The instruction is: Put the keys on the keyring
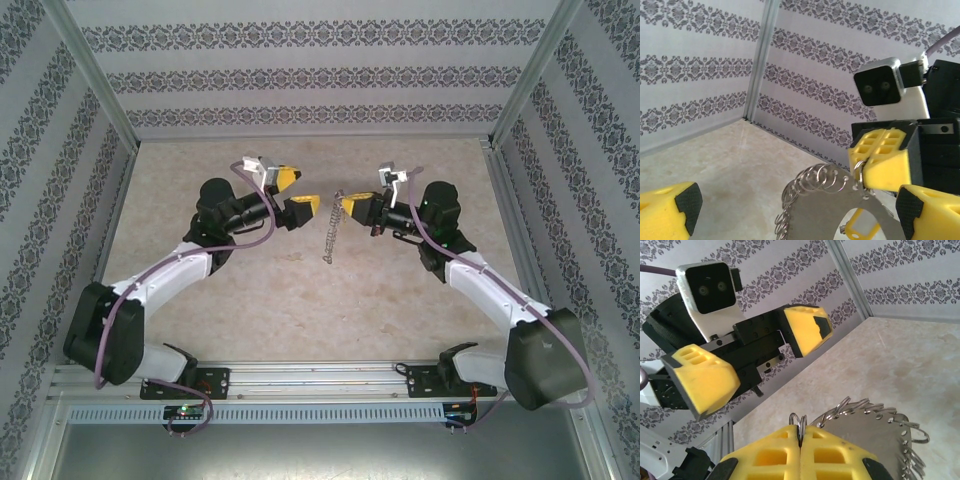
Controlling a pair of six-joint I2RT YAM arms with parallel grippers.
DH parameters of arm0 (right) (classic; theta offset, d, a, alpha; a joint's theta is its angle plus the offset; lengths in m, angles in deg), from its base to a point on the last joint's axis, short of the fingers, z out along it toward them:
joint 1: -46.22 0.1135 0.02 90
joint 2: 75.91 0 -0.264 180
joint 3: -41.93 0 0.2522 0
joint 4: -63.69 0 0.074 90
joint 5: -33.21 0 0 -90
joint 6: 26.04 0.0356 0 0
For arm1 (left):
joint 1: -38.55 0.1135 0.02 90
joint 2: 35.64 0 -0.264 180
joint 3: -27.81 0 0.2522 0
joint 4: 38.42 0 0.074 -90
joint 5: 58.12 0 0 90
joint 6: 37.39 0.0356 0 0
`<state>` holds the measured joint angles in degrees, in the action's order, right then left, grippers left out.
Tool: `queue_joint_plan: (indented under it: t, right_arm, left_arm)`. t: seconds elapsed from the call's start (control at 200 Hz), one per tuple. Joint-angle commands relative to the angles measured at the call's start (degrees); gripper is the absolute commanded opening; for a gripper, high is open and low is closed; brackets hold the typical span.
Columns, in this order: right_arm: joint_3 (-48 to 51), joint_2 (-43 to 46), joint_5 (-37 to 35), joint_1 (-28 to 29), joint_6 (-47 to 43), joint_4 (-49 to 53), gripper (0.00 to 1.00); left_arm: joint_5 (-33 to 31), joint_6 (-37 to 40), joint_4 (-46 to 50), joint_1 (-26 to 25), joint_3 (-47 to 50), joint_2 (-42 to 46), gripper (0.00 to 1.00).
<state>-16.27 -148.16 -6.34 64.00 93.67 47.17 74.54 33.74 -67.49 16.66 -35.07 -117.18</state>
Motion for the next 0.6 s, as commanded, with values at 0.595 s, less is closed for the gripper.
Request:
queue_joint_plan:
  t: [0.595]
  right_arm:
    - [-18.9, -9.7, 4.2, -3.2, -17.5, 19.0, 0.00]
  left_arm:
    - [12.6, -29.5, -22.2, 8.3, -14.6, -21.4, 1.00]
